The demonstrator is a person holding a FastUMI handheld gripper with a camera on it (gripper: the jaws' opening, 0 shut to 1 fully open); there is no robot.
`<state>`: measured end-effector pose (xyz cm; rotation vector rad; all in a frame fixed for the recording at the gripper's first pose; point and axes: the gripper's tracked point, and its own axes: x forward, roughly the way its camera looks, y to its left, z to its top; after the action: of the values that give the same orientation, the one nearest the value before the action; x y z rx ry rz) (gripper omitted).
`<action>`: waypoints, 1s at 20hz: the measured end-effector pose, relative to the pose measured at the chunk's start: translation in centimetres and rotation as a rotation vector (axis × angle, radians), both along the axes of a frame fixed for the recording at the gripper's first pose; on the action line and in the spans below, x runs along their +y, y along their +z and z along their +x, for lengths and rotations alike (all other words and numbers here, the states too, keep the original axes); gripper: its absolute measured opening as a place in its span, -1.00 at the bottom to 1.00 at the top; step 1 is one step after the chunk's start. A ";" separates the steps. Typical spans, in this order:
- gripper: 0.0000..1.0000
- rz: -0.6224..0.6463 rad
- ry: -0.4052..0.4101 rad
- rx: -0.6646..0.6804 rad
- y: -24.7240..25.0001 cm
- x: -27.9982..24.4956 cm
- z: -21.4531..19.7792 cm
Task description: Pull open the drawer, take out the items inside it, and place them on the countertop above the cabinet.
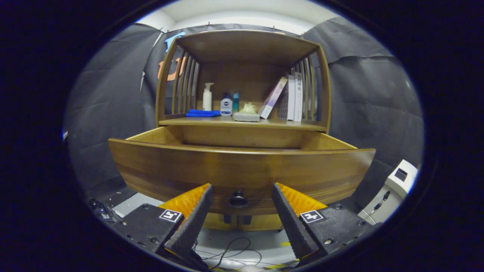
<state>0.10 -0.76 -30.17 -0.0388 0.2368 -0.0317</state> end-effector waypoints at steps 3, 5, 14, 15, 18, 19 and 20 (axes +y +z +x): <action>0.98 0.001 -0.013 0.000 0.0 0.0 0.3; 0.96 -0.004 -0.011 -0.005 0.0 0.0 0.3; 0.93 0.004 0.000 0.002 0.2 0.2 1.0; 0.93 0.002 0.001 -0.001 0.2 0.2 1.1; 0.91 0.015 0.005 -0.001 0.3 0.3 1.6; 0.91 0.012 0.006 0.000 0.2 0.2 1.8; 0.91 0.009 0.007 -0.001 0.3 0.2 2.0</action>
<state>2.09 -0.60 -29.89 -0.0310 0.2359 -0.0240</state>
